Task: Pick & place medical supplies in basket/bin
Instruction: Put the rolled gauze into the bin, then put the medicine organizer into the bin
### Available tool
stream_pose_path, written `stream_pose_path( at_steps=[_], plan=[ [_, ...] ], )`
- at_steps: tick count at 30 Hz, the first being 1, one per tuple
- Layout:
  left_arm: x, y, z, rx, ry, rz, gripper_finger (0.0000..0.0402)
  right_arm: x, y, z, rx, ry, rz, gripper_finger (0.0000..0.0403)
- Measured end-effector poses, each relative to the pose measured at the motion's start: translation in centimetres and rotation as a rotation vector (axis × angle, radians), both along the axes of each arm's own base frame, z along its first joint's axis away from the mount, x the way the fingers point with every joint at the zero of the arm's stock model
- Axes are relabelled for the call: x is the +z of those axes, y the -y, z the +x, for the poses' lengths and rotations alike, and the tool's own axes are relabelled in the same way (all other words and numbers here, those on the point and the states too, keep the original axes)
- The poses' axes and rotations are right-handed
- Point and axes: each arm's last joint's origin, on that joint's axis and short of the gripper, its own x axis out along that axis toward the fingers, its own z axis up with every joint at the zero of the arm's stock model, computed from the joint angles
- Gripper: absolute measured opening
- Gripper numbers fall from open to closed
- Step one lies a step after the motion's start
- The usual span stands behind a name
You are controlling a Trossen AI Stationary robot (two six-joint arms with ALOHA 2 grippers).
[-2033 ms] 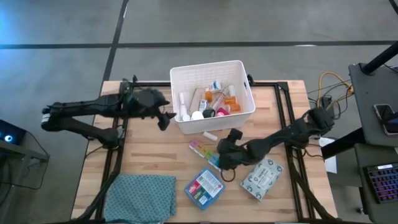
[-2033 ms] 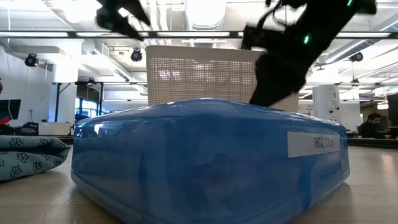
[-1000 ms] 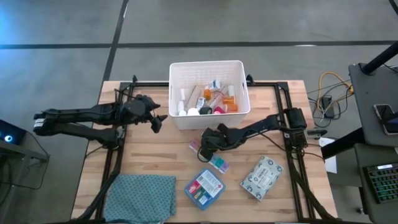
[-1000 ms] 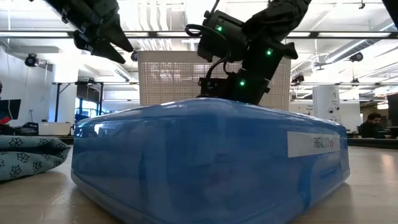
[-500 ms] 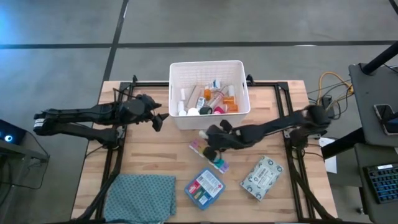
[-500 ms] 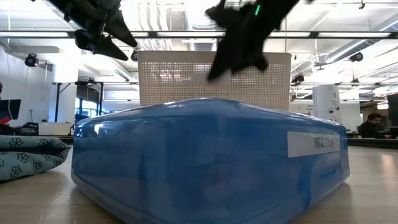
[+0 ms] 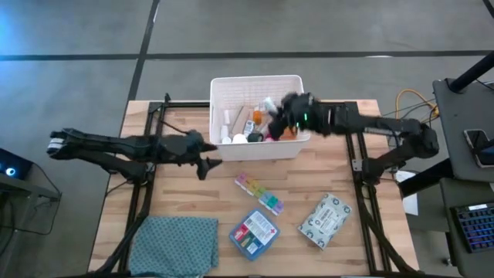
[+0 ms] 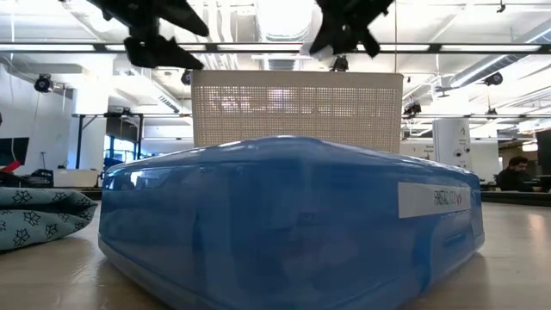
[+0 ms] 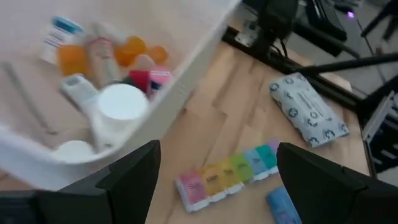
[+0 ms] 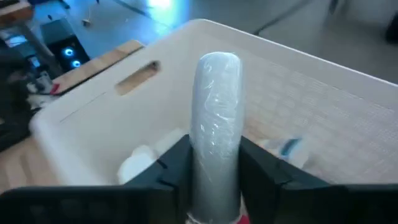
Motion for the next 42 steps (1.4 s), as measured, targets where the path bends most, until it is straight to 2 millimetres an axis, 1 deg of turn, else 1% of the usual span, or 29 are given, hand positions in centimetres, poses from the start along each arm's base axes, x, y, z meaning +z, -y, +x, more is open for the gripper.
stream_pose_path(
  at_steps=[2, 3, 5, 6, 10, 14, 17, 20, 24, 26, 29, 32, 34, 36, 39, 42],
  plan=[
    [-0.7, 0.5, 1.1, -0.042, -0.018, 0.000, 0.0299, 0.0, 2.3, -0.3, -0.006, -0.003, 0.047, 0.0140],
    [-1.1, 0.8, 1.8, -0.072, -0.027, 0.008, 0.0299, -0.1, 3.1, -0.5, -0.002, -0.012, 0.069, 0.0158],
    [-1.9, 1.5, 2.9, -0.148, -0.052, 0.052, 0.0299, -0.1, 4.1, -0.7, 0.017, -0.015, 0.105, 0.0196],
    [-2.4, 1.9, 3.4, -0.193, -0.070, 0.091, 0.0299, -0.1, 4.4, -0.8, 0.020, -0.017, 0.112, 0.0213],
    [-4.5, 3.1, 5.1, -0.359, -0.154, 0.275, 0.0299, 0.8, 4.2, -1.1, 0.043, -0.019, 0.078, 0.0271],
    [-6.8, 3.4, 6.5, -0.442, -0.251, 0.399, 0.0299, 2.2, 2.9, -1.5, 0.105, -0.044, 0.036, 0.0306],
    [-8.5, 3.6, 7.6, -0.495, -0.292, 0.470, 0.0299, 3.3, 1.6, -2.0, 0.144, -0.042, 0.028, 0.0317],
    [-9.7, 3.9, 8.9, -0.582, -0.306, 0.535, 0.0299, 3.6, 0.3, -2.5, 0.158, -0.063, 0.054, 0.0319],
    [-10.3, 4.3, 11.2, -0.657, -0.335, 0.623, 0.0299, 3.6, -1.4, -3.2, 0.145, -0.094, 0.038, 0.0320],
    [-10.6, 4.2, 12.5, -0.685, -0.385, 0.644, 0.0299, 3.6, -2.1, -3.5, 0.133, -0.113, 0.028, 0.0320],
    [-11.1, 3.8, 14.2, -0.714, -0.520, 0.619, 0.0299, 3.5, -3.0, -3.6, 0.118, -0.131, 0.016, 0.0318],
    [-11.5, 3.7, 15.7, -0.766, -0.643, 0.615, 0.0299, 3.5, -3.7, -3.6, 0.107, -0.134, 0.011, 0.0318],
    [-12.1, 3.6, 16.5, -0.809, -0.701, 0.629, 0.0299, 3.4, -4.0, -3.6, 0.111, -0.136, 0.010, 0.0319],
    [-12.7, 3.5, 17.3, -0.835, -0.733, 0.639, 0.0299, 3.3, -4.2, -3.6, 0.106, -0.138, 0.007, 0.0320],
    [-12.5, 3.3, 18.0, -0.839, -0.739, 0.647, 0.0299, 3.2, -4.4, -3.6, 0.100, -0.134, 0.012, 0.0319],
    [-12.4, 3.0, 18.2, -0.834, -0.738, 0.649, 0.0299, 3.2, -4.6, -3.5, 0.099, -0.128, 0.023, 0.0315]
  ],
)
